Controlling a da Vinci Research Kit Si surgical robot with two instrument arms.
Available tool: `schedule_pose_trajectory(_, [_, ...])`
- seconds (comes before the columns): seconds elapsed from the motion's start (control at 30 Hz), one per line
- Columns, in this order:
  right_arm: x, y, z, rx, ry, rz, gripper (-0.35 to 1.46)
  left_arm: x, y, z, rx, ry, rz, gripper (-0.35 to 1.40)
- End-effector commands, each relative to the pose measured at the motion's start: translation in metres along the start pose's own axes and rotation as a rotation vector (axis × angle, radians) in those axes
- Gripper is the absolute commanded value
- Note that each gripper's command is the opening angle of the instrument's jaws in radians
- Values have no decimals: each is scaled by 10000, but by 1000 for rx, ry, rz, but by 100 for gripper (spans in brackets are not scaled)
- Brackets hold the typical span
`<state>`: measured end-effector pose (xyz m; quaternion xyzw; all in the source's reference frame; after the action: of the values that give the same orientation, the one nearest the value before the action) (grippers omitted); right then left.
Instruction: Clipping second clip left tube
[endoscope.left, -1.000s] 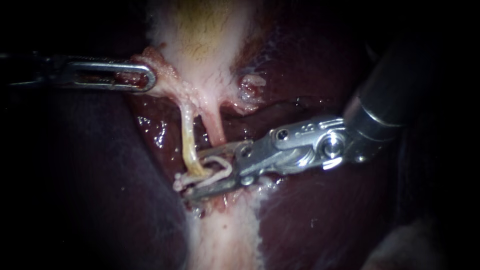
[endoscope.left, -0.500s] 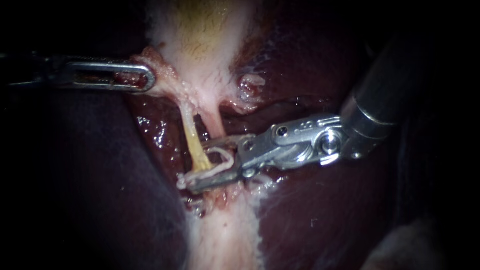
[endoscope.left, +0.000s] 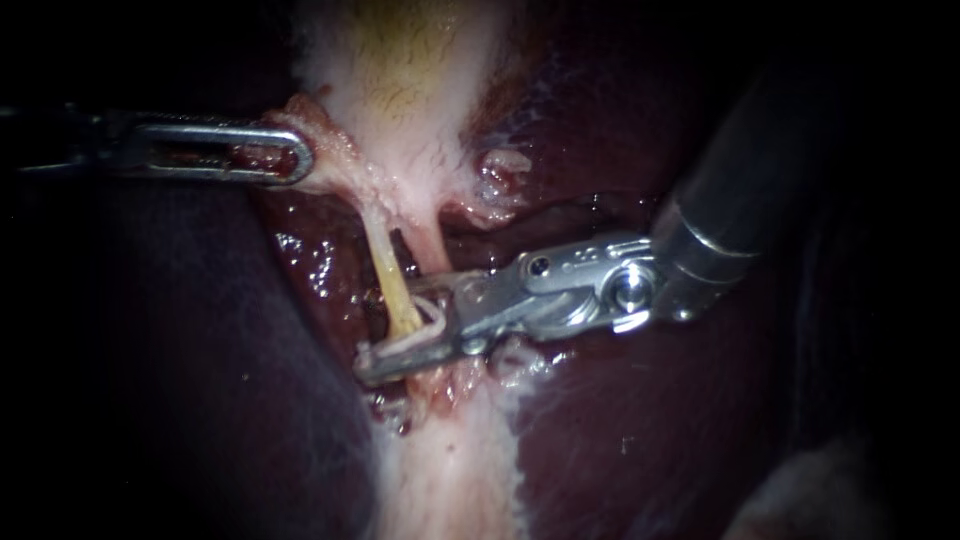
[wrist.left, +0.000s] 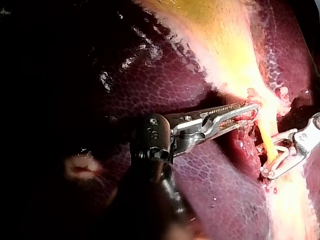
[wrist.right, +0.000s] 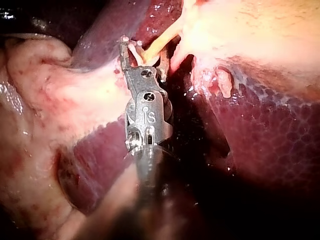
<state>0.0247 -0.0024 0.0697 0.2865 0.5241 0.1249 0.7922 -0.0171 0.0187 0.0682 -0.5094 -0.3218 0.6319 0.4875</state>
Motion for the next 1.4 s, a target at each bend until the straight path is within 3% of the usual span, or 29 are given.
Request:
schedule_pose_trajectory(0.03, [0, -1, 3, 17, 8, 13, 50, 0, -1, 0, 0, 0, 0, -35])
schedule_pose_trajectory(0.33, [-2, -7, 8, 122, 49, 36, 49, -1, -1, -1, 0, 0, 0, -35])
schedule_pose_trajectory(0.7, [0, -15, 5, 133, 59, 39, 49, -1, -1, -2, -1, -1, 0, -35])
schedule_pose_trajectory(0.83, [3, -25, 3, 145, 81, 55, 49, -1, -1, -2, -1, -1, 0, -35])
schedule_pose_trajectory(1.17, [25, -69, 13, 238, 111, 35, 49, 0, -2, -2, -1, -1, 0, -35])
schedule_pose_trajectory(1.4, [30, -76, 14, 288, 110, 30, 46, 0, -2, -3, 0, -1, 0, -35])
